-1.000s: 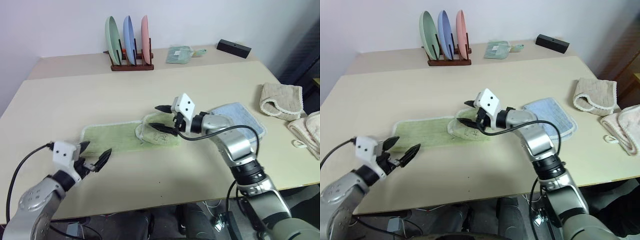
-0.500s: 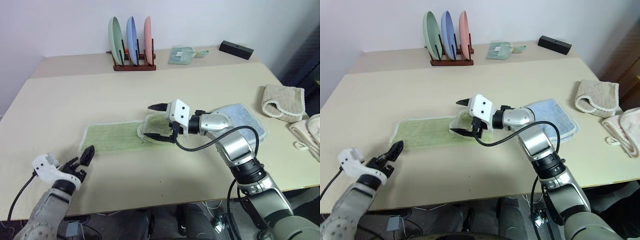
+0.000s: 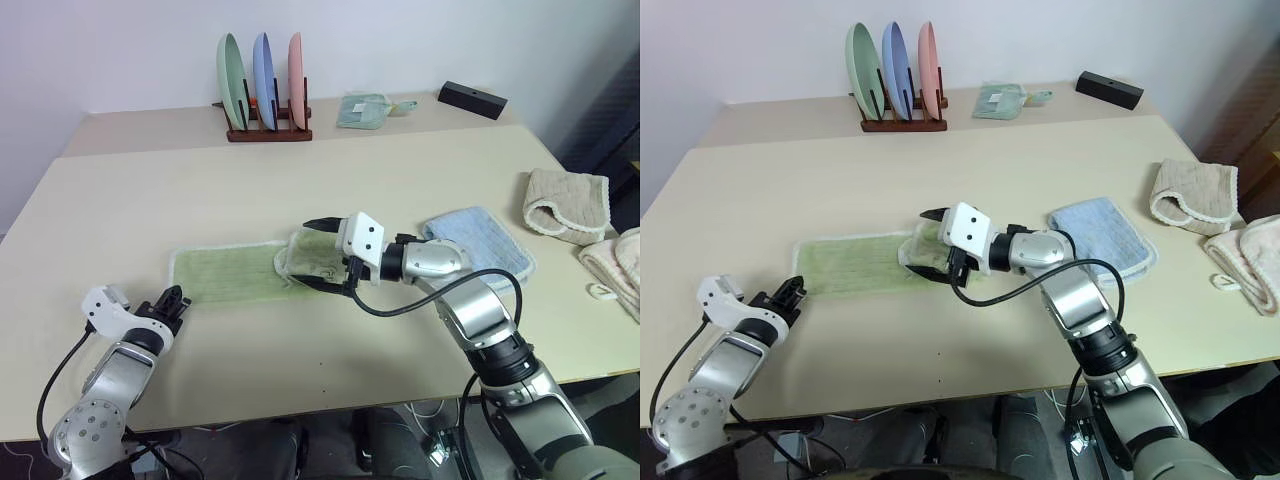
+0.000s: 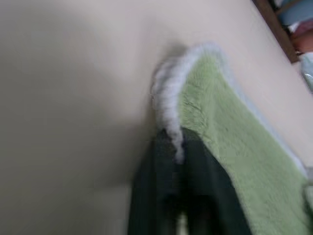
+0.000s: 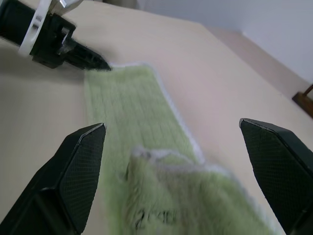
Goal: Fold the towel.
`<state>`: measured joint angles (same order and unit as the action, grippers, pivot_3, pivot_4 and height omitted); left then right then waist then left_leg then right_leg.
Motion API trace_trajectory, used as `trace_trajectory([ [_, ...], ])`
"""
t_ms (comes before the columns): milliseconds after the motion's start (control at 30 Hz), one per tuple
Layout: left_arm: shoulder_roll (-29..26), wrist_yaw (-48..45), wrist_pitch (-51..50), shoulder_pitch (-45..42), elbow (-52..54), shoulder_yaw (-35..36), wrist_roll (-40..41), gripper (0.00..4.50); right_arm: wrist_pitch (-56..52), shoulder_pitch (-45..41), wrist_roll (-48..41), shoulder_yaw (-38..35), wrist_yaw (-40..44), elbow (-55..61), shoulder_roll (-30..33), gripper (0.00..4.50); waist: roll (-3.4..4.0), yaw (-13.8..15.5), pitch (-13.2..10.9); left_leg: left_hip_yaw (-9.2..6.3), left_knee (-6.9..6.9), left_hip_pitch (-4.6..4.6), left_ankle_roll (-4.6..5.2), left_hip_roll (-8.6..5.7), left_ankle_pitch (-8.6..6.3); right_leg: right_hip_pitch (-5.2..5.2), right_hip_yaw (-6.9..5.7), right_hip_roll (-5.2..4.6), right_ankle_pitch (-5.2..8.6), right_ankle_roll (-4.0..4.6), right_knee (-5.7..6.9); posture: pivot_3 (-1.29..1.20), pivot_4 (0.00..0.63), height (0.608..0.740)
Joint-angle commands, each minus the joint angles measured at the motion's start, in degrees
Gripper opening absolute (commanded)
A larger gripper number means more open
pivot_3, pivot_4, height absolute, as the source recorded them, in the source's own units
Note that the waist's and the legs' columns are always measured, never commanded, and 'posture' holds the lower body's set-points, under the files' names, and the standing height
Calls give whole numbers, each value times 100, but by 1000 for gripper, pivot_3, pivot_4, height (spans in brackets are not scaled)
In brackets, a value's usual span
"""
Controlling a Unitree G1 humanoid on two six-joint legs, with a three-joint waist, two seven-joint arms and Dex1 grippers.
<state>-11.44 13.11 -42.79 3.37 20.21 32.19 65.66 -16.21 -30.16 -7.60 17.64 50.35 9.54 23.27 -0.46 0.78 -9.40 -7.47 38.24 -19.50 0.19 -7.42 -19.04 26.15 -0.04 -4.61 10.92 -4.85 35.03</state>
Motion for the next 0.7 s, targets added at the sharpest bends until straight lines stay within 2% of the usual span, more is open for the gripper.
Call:
trace_trajectory([
  [33,-313,-201,365,-151,210,252,-26,31,-217,147,-198,-200,74,463,183,4500,0,1,0,0,0,-1,0,0,0,0,0,0,0,0,0,0,150,740],
  [200,-1195,-663,642,-154,167,486,-491,31,-268,301,-266,-310,178,529,450,4500,-1,-15,-1,2,-2,-1,-5,3,-3,7,2,5,1,1,0,0,150,740],
  [267,-1690,-955,700,-260,110,468,-782,31,-232,320,-255,-352,194,446,546,4500,-1,-6,-1,2,-3,-1,-6,4,-3,8,3,6,1,1,1,0,150,740],
  [333,-1948,-1180,723,-403,132,381,-871,31,-186,312,-225,-371,202,358,589,4500,-1,4,-1,2,-3,-2,-6,3,-3,6,3,6,1,1,-1,0,150,740],
  [533,-2503,-2257,187,-1075,1217,-1368,-935,31,-23,270,-61,-338,115,96,578,4500,-11,5,-1,0,1,-2,-2,-2,-6,-6,-1,-2,0,0,-6,0,150,740],
  [600,-2751,-2728,124,-1169,1475,-2117,-1308,31,-29,293,-60,-345,99,92,546,4500,-11,-35,-1,3,-2,-2,0,-2,-6,-1,3,-1,0,0,-6,0,150,740],
  [700,-3082,-3298,300,-1320,1451,-3470,-2433,31,-38,378,-29,-352,44,123,542,4500,-8,-74,-2,14,-13,-3,-4,6,-6,19,11,6,1,1,-3,0,150,740],
])
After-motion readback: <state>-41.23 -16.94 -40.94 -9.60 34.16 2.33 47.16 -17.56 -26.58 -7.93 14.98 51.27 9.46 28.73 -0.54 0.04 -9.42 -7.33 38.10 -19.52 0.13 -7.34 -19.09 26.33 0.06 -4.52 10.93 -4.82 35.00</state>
